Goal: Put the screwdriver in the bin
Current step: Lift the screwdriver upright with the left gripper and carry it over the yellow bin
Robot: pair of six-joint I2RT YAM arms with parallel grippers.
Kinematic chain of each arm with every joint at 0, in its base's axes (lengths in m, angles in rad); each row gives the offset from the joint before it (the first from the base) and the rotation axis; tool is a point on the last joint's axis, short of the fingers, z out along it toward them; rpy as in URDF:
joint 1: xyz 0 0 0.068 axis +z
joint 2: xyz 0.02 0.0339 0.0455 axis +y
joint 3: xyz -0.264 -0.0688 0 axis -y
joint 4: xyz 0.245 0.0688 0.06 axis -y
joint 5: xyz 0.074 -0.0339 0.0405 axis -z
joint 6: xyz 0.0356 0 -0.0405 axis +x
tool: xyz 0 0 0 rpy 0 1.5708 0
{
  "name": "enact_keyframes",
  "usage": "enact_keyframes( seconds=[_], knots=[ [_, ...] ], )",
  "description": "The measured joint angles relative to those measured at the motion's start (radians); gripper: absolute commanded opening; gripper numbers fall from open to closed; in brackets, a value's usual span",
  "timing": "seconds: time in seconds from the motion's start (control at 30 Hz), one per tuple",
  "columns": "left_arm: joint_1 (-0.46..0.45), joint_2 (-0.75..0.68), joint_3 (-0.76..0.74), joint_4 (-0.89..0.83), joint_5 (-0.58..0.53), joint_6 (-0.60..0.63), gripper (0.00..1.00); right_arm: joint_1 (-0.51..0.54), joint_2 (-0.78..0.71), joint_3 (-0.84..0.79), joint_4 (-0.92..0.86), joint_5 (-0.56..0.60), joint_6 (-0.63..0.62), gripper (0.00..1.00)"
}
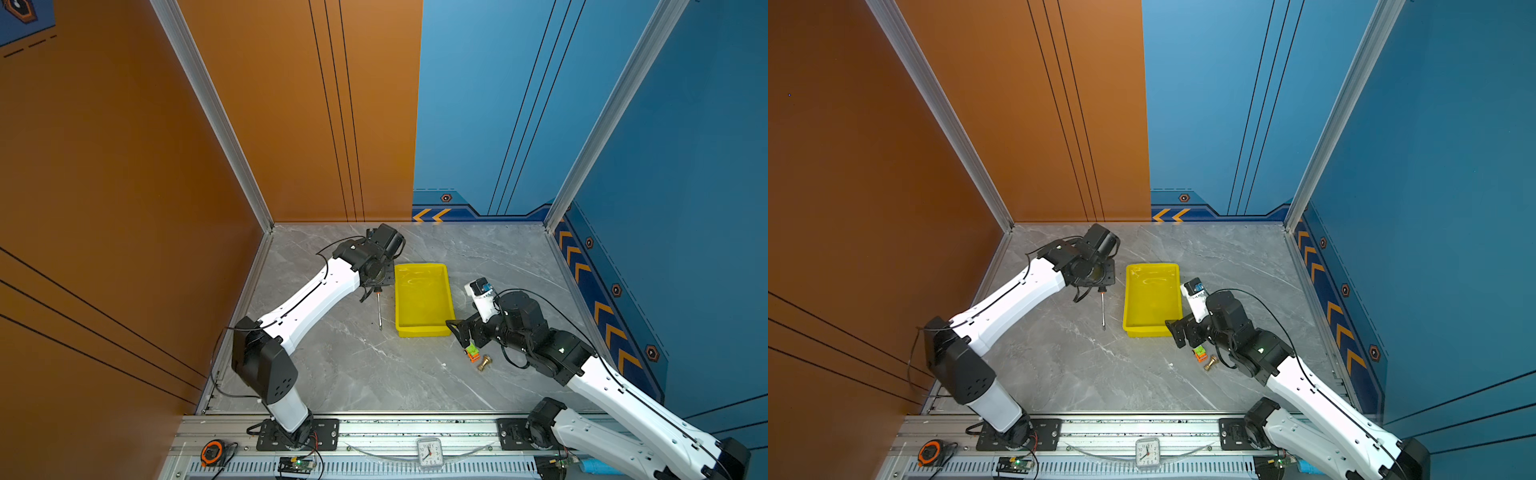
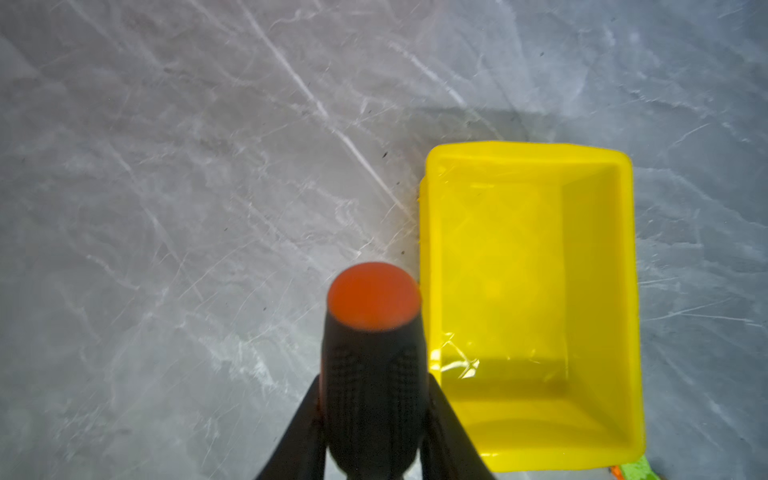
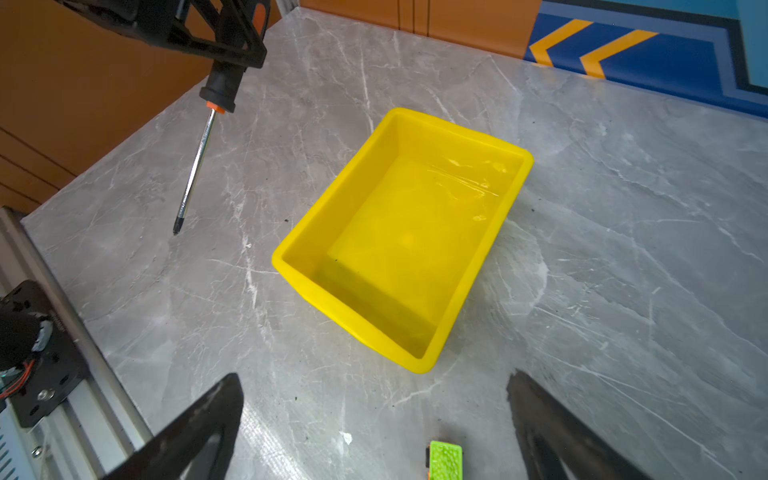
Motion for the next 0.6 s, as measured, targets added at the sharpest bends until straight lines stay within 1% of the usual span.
enact_keyframes(
  seconds=[0.13, 0.27, 0.47, 0.6],
  knots=[
    [-0.016, 0.177, 0.181, 0.006, 0.029, 0.012, 0.0, -0.062, 0.019, 0.003, 0.0, 0.008, -0.001, 1.0],
    [-0.022, 0.315, 0.303, 0.004, 0.059, 0.011, 0.0, -0.074, 0.026, 0.008, 0.0, 0.03, -0.007, 1.0],
    [-0.023, 0.44, 0.403, 0.0, 0.098, -0.001, 0.0, -0.08, 0.043, 0.02, 0.0, 0.041, -0.008, 1.0],
    [-0.031, 0.461, 0.409, -0.003, 0.11, -0.019, 0.0, -0.08, 0.056, 0.02, 0.0, 0.05, -0.008, 1.0]
  ],
)
